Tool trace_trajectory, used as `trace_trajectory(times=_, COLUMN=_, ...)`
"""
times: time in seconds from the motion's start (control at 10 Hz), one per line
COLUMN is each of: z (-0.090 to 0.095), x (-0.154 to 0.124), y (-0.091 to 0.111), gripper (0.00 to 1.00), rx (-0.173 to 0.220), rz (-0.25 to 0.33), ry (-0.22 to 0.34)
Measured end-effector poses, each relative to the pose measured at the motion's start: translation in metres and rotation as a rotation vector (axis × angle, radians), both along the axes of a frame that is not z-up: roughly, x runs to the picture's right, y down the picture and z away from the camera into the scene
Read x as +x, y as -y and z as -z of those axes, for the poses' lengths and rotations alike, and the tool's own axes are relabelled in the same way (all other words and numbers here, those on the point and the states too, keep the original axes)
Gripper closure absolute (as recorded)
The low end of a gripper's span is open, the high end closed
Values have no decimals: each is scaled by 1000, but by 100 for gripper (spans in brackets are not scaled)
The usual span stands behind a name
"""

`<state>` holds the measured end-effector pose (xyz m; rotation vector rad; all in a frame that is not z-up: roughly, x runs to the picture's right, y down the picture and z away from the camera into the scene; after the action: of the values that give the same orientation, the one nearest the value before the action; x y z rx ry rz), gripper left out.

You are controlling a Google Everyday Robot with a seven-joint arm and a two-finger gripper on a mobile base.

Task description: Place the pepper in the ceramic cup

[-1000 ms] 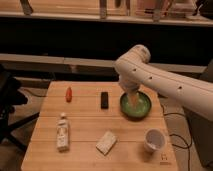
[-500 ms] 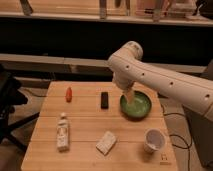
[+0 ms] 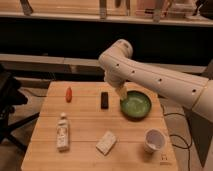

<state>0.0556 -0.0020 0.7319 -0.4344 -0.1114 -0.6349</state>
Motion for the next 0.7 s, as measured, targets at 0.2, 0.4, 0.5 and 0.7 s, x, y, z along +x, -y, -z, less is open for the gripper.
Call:
trace_trajectory(times=0.2, z=1, x=-7, y=4, gripper=20, rx=6, rz=27, ry=25)
trace_trajectory(times=0.4, z=0, x=-26, y=10, gripper=20, rx=9, rz=60, ry=62)
trace_trajectory(times=0.5, z=-1, x=-31, y=11, gripper=20, rx=10, rz=71, ry=73)
trace_trajectory(times=0.7, z=-2, x=-33, y=15, gripper=20, rx=13, rz=92, ry=88)
